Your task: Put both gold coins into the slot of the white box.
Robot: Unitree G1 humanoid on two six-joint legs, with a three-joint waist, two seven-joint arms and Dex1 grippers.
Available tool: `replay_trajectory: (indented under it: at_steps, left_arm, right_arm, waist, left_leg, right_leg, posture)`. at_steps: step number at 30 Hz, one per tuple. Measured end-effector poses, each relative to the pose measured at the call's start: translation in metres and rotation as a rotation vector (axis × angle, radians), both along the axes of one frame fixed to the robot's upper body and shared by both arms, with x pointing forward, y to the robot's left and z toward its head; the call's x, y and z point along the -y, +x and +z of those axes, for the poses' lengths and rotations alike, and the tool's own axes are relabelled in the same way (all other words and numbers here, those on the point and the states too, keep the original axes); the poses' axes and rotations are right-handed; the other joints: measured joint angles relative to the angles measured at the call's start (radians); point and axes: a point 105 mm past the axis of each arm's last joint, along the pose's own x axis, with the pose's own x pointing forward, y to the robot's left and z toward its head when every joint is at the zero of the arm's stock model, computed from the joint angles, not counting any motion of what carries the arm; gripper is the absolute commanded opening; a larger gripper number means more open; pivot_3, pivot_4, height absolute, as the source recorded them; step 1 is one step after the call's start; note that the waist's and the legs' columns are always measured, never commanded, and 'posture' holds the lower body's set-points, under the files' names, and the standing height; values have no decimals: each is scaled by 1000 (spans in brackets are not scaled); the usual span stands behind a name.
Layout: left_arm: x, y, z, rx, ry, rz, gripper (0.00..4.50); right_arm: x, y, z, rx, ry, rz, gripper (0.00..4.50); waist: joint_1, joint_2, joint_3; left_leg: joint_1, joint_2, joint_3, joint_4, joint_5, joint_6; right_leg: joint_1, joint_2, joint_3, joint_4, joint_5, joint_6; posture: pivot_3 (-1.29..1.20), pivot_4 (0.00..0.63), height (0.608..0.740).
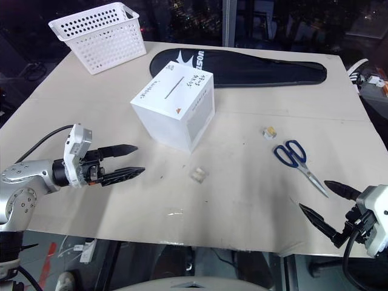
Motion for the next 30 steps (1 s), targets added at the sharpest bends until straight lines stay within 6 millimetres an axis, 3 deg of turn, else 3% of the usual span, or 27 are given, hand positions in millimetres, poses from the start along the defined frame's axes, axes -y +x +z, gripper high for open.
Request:
replay_trajectory:
  at_steps: [3, 8, 11, 14, 16, 19, 22, 26, 30]
  left_arm:
    - [4, 2, 1, 15, -27, 6, 4481]
    - [48, -7, 22, 120, -109, -137, 4481]
    - [58, -12, 29, 153, -107, -172, 4481]
    - [67, -16, 34, 169, -117, -195, 4500]
    - [69, -18, 35, 177, -115, -199, 4500]
    - [69, -20, 31, 160, -113, -191, 4500]
    - [68, -22, 28, 151, -110, -183, 4500]
    - [68, -24, 25, 147, -106, -170, 4500]
    - [66, -27, 22, 137, -103, -157, 4500]
  right_arm:
    - [-4, 11, 1, 33, 22, -33, 4500]
    - [-40, 65, 19, 125, 40, -70, 4500]
    - [-46, 101, 26, 98, 111, -118, 4500]
    - [-48, 140, 18, 7, 145, -177, 3703]
    - [-48, 152, 14, -23, 142, -196, 2680]
    - [-55, 167, 13, -44, 116, -185, 2680]
    - [-59, 179, 8, -67, 99, -189, 1435]
    - [-58, 189, -3, -100, 62, -197, 1435]
    - [-58, 194, -1, -90, 61, -196, 1435]
  waist:
    - [0, -1, -1]
    - [-15, -1, -1]
    - [-20, -1, -1]
    - [-22, -1, -1]
    - [-19, -1, -1]
    - [-19, -1, -1]
    - [-21, -1, -1]
    - [-22, -1, -1]
    - [-23, -1, -1]
  left_leg:
    - [0, 0, 0, -1, 0, 0]
    - [0, 0, 0, 0, 0, 0]
    - [0, -1, 0, -2, 0, 0]
    - [0, -1, 0, -3, 0, 0]
    - [-1, -1, 0, -4, 0, 0]
    - [-2, -2, 1, -7, 0, 0]
    - [-2, -2, 1, -6, 0, 0]
    - [-1, -2, 1, -6, 0, 0]
    - [-1, -2, 1, -6, 0, 0]
  right_leg:
    - [0, 0, 0, 0, 0, 0]
    - [0, 0, 1, 1, 1, 0]
    - [0, 0, 1, 0, 0, 0]
    - [-1, 0, 1, -1, 1, 0]
    - [-2, -1, 1, -1, 0, 0]
    - [-3, -2, 1, -2, 0, 0]
    - [-3, -2, 1, -2, 0, 0]
    - [-3, -2, 1, -1, 0, 0]
    - [-3, -2, 1, -2, 0, 0]
  posture:
    - [0, 150, 740]
    - [0, 150, 740]
    - [0, 150, 740]
    - [0, 150, 740]
    - [0, 150, 740]
    - [0, 150, 740]
    - [0, 150, 740]
    - [0, 150, 740]
    - [0, 150, 740]
